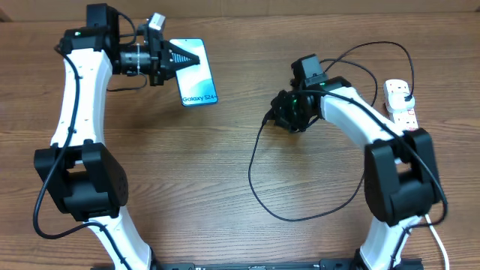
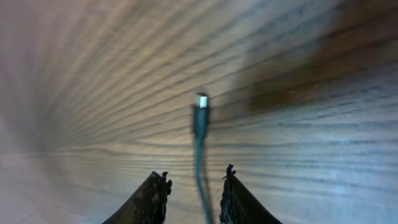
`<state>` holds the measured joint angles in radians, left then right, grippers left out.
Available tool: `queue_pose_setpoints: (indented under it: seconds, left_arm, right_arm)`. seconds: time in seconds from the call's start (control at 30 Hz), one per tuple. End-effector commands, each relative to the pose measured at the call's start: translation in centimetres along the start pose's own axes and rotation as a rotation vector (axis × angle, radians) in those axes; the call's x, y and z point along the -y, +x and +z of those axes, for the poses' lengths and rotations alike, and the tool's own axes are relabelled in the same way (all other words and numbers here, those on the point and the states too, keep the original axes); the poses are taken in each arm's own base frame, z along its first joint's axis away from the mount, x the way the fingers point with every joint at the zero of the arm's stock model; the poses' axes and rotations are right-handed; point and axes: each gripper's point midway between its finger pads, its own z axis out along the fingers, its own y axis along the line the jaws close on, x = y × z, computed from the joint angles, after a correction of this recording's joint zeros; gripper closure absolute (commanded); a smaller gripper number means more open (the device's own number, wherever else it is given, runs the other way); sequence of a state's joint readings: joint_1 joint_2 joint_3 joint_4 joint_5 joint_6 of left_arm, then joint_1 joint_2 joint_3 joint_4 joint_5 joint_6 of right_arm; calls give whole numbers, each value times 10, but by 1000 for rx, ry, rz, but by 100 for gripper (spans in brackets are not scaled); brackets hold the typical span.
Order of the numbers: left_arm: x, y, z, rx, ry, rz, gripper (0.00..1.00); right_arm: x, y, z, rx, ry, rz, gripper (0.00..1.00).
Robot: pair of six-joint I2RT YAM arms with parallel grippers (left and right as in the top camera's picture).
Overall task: Plug charger to phone and switch on socket
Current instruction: 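Lower the right gripper and grasp the black cable's USB-C plug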
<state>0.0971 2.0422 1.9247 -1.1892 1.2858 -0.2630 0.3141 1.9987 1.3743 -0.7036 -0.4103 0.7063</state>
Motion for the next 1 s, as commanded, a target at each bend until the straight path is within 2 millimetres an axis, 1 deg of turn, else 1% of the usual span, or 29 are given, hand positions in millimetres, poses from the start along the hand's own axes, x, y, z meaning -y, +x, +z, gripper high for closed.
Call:
queue_pose_setpoints:
  seconds: [0.0, 0.13, 0.27, 0.43, 0.67, 0.8, 0.87, 0.97]
  left_arm:
    - [15, 1, -7, 10, 32, 6, 96]
    - [15, 1, -7, 9, 32, 6, 96]
    - [15, 1, -7, 9, 32, 6, 96]
    - [15, 1, -7, 8, 31, 3, 96]
    - [14, 1, -7, 8, 31, 2, 96]
    - [14, 2, -7, 7, 31, -1, 96]
    - [14, 2, -7, 7, 31, -1, 96]
    - [14, 2, -7, 7, 31, -1, 96]
  right_arm:
    - [-9, 5, 17, -35, -18, -19, 69]
    - [-7, 11, 31, -57, -3, -23, 68]
    - [-6, 12, 39, -40, 25, -13, 67]
    - [-8, 10, 42, -2, 44, -1, 67]
    - [-4, 6, 43, 29, 73, 25, 67]
    - [1, 5, 46, 34, 92, 29, 69]
    - [4, 6, 49, 29, 100, 32, 71]
    - [8, 6, 53, 24, 113, 36, 72]
